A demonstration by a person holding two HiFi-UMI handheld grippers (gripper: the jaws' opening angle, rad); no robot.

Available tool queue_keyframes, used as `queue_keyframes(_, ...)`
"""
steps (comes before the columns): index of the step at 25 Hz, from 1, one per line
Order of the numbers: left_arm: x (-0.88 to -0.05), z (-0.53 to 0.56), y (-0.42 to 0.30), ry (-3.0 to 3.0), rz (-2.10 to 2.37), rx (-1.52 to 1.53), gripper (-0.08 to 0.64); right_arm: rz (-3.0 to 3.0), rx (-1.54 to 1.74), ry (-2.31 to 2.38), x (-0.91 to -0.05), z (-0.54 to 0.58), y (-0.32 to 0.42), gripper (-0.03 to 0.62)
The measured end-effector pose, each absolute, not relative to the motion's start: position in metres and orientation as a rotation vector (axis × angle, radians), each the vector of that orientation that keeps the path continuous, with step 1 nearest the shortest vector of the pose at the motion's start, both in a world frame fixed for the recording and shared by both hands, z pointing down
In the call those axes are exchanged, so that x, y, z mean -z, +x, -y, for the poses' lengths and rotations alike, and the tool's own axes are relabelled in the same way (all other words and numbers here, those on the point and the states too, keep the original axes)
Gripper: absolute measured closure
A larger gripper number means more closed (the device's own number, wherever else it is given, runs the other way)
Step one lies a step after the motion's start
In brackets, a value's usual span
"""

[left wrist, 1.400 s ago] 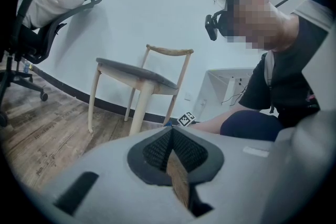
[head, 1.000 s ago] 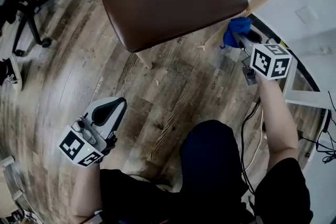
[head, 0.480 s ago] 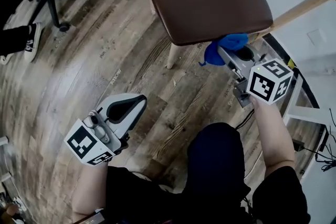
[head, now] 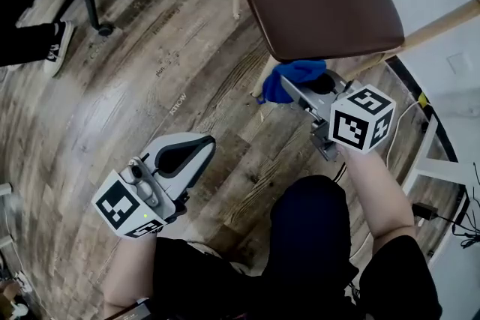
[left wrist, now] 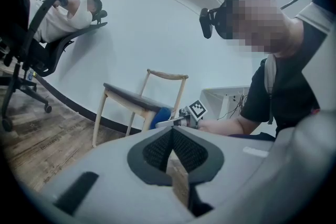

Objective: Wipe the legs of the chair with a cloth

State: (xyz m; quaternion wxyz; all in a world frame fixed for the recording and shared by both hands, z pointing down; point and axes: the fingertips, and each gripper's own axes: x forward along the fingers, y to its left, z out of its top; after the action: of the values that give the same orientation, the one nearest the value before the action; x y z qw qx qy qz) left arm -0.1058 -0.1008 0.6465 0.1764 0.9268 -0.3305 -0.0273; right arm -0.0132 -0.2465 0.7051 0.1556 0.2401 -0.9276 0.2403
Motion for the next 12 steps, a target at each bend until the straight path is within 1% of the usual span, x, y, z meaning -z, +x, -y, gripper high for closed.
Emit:
queue_keyframes(7,-0.64,0.095,-0.115,2.648,1.032,-0.015,0.56,2.723,-0.79,0.633,-0.682,0.223,-0.013,0.488)
queue_keyframes(12,-0.611,0.076,-0.132,2.425,1.151,0.137,0.56,2.732,-0.896,0.571,-0.638,0.185,-0.004,0.488)
